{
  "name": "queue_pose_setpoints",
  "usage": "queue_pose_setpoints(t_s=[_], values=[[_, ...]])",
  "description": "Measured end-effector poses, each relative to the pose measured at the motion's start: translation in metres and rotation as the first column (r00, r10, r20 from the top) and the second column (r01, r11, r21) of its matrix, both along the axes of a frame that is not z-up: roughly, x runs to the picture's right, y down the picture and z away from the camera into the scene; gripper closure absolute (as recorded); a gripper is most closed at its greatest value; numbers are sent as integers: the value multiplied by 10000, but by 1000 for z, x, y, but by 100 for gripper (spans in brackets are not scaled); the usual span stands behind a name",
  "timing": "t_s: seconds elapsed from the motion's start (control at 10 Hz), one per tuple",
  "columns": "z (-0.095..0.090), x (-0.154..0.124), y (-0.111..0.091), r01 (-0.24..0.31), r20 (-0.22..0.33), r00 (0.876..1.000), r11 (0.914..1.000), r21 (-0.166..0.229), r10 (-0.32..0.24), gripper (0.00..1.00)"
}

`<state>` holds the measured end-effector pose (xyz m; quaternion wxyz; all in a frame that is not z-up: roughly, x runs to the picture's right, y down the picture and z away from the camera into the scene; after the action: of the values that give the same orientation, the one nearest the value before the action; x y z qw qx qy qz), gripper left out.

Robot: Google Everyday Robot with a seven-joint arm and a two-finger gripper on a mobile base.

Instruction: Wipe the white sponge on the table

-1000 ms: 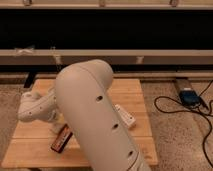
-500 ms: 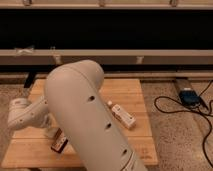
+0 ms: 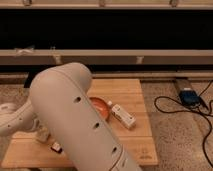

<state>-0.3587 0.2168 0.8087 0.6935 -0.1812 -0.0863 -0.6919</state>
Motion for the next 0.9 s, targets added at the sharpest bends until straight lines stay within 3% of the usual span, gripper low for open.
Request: queue_pose_setpoints(t_s=[0.5, 0.7, 0.9], values=[[1, -46, -6, 466, 618, 9970, 9989, 69, -470, 96], [9, -65, -10, 729, 605, 9954, 9971, 194, -740, 74], [19, -67, -22, 572, 516, 9970, 9980, 257, -585, 56]])
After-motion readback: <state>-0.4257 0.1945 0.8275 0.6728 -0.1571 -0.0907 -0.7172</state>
